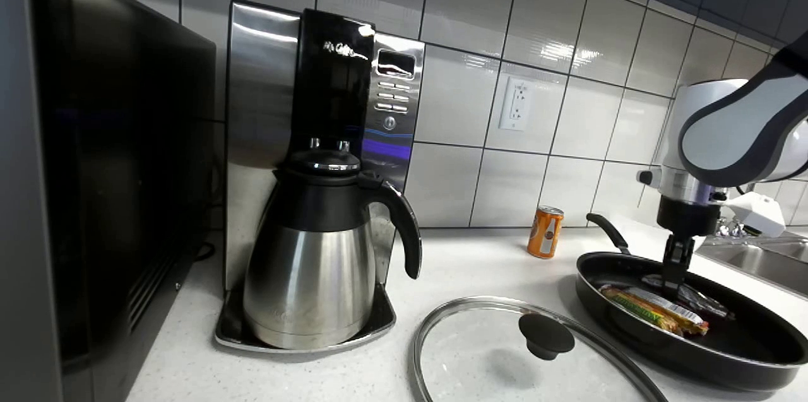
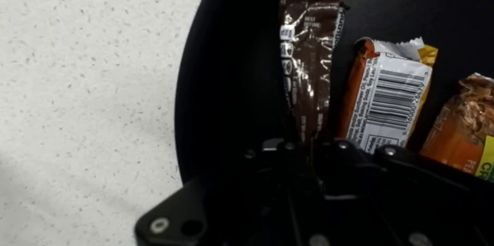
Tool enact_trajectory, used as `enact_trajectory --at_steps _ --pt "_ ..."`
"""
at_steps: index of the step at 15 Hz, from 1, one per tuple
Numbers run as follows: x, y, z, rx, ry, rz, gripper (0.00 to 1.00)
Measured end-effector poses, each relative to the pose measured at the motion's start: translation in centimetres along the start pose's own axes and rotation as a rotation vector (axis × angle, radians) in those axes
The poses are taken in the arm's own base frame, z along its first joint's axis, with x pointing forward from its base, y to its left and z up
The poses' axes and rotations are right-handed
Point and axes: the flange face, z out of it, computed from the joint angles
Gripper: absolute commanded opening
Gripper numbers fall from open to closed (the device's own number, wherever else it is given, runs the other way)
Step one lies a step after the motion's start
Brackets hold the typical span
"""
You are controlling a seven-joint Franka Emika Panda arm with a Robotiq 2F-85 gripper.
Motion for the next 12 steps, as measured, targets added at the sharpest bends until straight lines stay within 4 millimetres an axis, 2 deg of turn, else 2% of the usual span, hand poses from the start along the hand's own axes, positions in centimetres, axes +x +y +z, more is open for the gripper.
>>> enact_trajectory --at_steps 3,4,6,12 --pt "0.0 0.1 0.8 -0.001 0.002 0.017 0.03" --pt "0.0 0.1 0.9 -0.001 0.003 0.021 0.38" --pt "0.0 0.1 0.9 -0.002 0.003 0.03 0.45" --pt "0.0 0.5 -0.3 -0.012 0.019 0.043 0.88"
